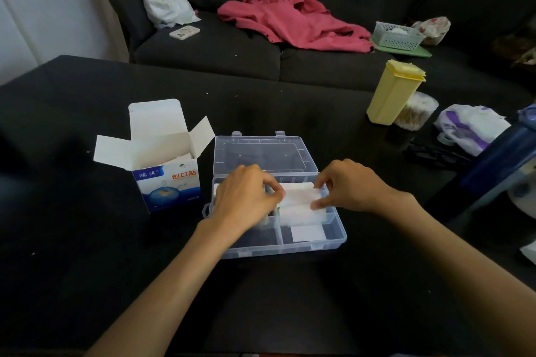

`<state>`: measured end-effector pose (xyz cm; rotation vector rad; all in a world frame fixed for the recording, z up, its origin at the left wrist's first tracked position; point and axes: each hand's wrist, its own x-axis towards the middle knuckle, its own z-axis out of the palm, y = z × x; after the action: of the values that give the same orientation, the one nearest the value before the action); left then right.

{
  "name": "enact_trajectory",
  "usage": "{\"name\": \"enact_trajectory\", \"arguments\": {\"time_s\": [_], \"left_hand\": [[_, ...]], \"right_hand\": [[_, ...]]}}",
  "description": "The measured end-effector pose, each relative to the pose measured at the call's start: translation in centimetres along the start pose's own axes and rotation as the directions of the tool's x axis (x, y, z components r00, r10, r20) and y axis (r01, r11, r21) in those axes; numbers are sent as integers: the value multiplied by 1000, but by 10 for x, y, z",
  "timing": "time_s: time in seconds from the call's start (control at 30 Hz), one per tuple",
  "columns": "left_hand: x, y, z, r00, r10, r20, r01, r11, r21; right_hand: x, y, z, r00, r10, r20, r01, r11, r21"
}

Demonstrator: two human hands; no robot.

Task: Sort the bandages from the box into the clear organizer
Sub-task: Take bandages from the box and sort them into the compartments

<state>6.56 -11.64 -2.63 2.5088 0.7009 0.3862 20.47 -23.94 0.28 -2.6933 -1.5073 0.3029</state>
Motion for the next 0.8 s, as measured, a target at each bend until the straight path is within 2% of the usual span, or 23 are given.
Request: {"name": "enact_trajectory", "arguments": {"time_s": [0.13,0.23,0.33,0.47,0.57,0.7,0.8], "left_hand": [[-1,1,-7,1000,14,-3,-15,999,-32],[-1,2,-8,1000,29,-5,-29,998,-51],[1,5,-3,999,25,42,-21,996,-89],[-2,5,8,995,37,92,-38,999,6],[-3,5,10,989,134,65,-143,976,162],[-7,5,7,961,264,86,-277,929,247],[-12,6,8,947,301,116,-322,898,299]], "right_hand": [[-3,-1,1,998,17,61,-18,1000,18],[-6,4,-15,992,5,129,-36,970,239],[-10,7,-27,994,-42,98,-7,890,457],[-7,2,-15,987,-43,154,-11,943,333],[-3,-4,0,999,-8,44,0,981,196],[-4,-13,21,997,13,-76,1,984,179],[-7,-12,22,996,22,-81,-8,984,178]]}}
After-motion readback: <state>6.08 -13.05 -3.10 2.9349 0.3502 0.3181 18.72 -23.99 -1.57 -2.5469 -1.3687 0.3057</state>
